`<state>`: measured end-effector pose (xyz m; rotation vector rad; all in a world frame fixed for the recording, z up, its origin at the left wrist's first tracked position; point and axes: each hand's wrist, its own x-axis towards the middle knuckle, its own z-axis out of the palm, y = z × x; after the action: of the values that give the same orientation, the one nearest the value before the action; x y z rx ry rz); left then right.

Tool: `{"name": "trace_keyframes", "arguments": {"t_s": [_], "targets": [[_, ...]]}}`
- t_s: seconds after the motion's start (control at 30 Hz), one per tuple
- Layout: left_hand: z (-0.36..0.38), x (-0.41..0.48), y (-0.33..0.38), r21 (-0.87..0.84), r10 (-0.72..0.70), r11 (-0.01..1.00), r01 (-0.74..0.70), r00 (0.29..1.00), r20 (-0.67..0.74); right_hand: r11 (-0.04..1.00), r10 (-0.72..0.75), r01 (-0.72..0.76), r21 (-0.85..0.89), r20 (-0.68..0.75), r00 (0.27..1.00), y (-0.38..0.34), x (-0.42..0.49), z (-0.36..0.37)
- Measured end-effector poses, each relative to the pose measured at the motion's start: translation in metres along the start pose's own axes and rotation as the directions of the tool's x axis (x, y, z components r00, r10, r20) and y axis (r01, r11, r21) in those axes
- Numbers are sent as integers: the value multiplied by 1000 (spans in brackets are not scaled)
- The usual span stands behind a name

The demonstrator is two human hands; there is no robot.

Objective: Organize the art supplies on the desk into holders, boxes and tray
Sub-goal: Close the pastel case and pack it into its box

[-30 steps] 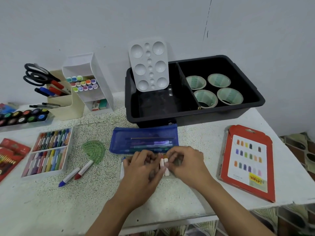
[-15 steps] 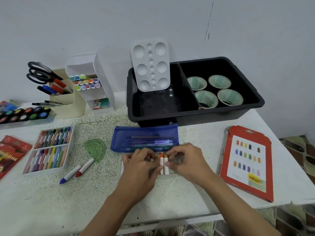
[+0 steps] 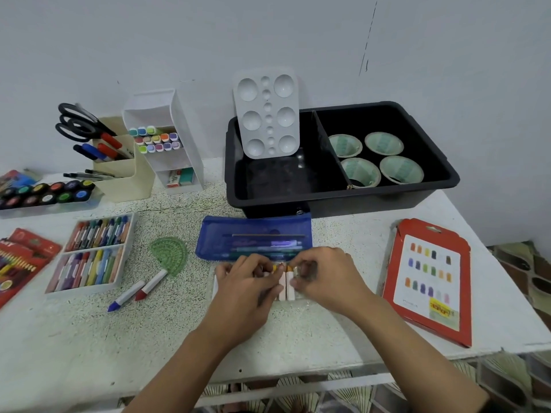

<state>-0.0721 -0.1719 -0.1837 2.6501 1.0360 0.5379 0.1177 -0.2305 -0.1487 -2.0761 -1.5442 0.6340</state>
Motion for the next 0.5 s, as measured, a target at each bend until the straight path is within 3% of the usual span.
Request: {"name": "trace_keyframes", "arguments": {"t_s": [0.37,0.5], "targets": [[-3,-2,-2,-121,-28,992,27,1000,-2,994,-66,66,92,-3,998,-2,-3,-5],[-29,-4,-11,-224,-94,972,73,992,-86,973,-160,164,165,-33,986,-23,0,-4]]}}
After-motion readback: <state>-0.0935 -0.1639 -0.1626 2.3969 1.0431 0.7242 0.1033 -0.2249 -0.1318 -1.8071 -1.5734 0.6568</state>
